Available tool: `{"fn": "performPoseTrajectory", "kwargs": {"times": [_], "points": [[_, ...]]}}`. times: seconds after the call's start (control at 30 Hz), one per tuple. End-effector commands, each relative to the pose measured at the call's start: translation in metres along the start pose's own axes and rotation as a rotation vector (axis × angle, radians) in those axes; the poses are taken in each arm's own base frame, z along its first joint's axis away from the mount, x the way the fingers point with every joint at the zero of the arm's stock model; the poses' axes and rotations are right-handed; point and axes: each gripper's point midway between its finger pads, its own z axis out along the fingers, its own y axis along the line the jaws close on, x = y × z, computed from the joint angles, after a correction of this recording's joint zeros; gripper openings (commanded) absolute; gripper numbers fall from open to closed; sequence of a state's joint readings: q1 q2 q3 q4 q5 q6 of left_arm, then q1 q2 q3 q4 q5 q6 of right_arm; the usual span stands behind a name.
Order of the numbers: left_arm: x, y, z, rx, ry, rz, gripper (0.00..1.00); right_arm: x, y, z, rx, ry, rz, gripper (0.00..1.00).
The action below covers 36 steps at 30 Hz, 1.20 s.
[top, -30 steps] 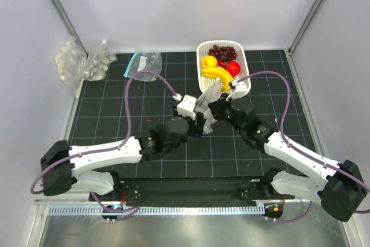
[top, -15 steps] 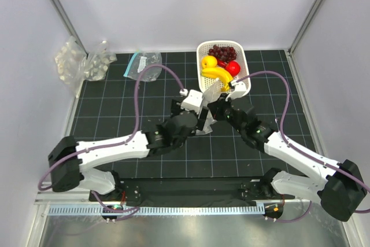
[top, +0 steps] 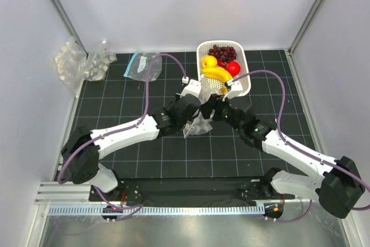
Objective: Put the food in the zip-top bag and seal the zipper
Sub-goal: Open the zipper of the food storage bag.
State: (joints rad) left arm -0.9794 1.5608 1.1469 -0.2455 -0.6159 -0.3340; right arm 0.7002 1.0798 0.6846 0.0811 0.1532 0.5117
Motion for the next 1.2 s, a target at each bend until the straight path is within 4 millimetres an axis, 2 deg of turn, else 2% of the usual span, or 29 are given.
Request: {"fn": "performPoseTrajectory", "kwargs": {"times": [0.0, 0.07, 0.1, 0.27, 0.33, 0.57, 0.63, 0.67, 0.73, 0.8, 0.87, 1.1, 1.17], "points": [[-0.035, 0.02, -0.033, -0.007, -0.095, -0.071, 0.0, -0.02, 0.018, 0.002, -0.05, -0.036, -0.006, 0.71], [-0.033, 0.023, -0.04, 0.01, -0.101, -0.089, 0.0, -0.021, 0.016, 0.001, -0.04, -0.034, -0.005, 0.71], [-0.039, 0.024, -0.048, 0.026, -0.121, -0.111, 0.0, -0.02, 0.014, 0.001, -0.027, -0.037, -0.006, 0.71], [-0.042, 0.023, -0.062, 0.102, -0.127, -0.171, 0.0, -0.029, 0.0, -0.006, 0.033, -0.103, 0.006, 0.71], [-0.045, 0.028, -0.064, 0.115, -0.132, -0.209, 0.0, -0.031, 0.002, -0.01, 0.011, -0.125, 0.013, 0.66], [-0.037, 0.038, -0.056, 0.179, -0.079, -0.33, 0.0, -0.044, 0.01, -0.03, -0.075, -0.231, 0.037, 0.65], [-0.035, 0.041, -0.051, 0.185, -0.066, -0.357, 0.0, -0.048, 0.009, -0.035, -0.081, -0.262, 0.054, 0.68], [-0.034, 0.044, -0.047, 0.181, -0.055, -0.378, 0.0, -0.049, 0.009, -0.038, -0.087, -0.276, 0.067, 0.75], [-0.029, 0.038, -0.045, 0.227, -0.027, -0.403, 0.0, -0.055, 0.004, -0.043, -0.063, -0.315, 0.09, 0.79], [-0.03, 0.036, -0.042, 0.271, -0.019, -0.45, 0.0, -0.054, -0.009, -0.042, 0.008, -0.313, 0.111, 0.81], [-0.029, 0.024, -0.047, 0.354, -0.005, -0.467, 0.0, -0.051, -0.021, -0.037, 0.078, -0.304, 0.116, 0.81], [-0.042, 0.011, -0.069, 0.497, -0.061, -0.503, 0.0, -0.04, -0.014, -0.018, 0.048, -0.233, 0.105, 0.82], [-0.048, 0.01, -0.077, 0.529, -0.082, -0.514, 0.0, -0.036, -0.007, -0.014, -0.029, -0.196, 0.104, 0.81]]}}
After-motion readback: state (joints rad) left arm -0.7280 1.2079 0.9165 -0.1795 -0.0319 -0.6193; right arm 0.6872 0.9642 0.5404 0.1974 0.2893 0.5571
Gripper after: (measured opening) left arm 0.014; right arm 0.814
